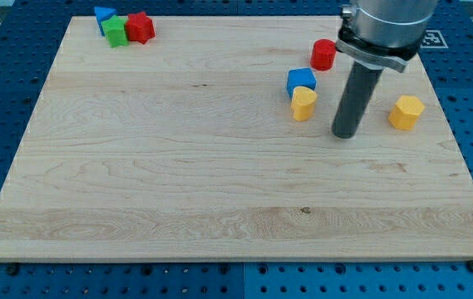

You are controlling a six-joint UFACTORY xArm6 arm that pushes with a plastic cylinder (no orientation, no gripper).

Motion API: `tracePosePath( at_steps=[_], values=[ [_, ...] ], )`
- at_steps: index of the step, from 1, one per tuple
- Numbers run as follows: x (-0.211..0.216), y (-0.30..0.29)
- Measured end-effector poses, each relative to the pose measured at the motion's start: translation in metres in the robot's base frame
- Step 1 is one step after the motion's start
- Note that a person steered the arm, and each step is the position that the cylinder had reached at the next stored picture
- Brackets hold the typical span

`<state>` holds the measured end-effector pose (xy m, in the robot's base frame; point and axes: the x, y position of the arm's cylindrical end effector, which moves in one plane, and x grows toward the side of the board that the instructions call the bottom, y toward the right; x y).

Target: Move the yellow heart towards the top center

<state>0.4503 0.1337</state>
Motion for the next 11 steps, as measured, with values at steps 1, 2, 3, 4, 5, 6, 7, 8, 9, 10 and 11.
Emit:
tracePosePath(
  at_steps=[1, 2, 3, 4, 5, 6, 7, 8, 9, 10, 11],
  values=[
    [-0.020, -0.023],
    [-0.044, -0.043],
    [-0.062, -0.066],
    [-0.082, -0.089],
    [-0.099, -0.118],
    [-0.113, -0.147],
    [-0.136, -0.169],
    [-0.161, -0.173],
    [-0.188, -0.170],
    [-0.204, -0.168],
    [-0.219, -0.168]
  ],
)
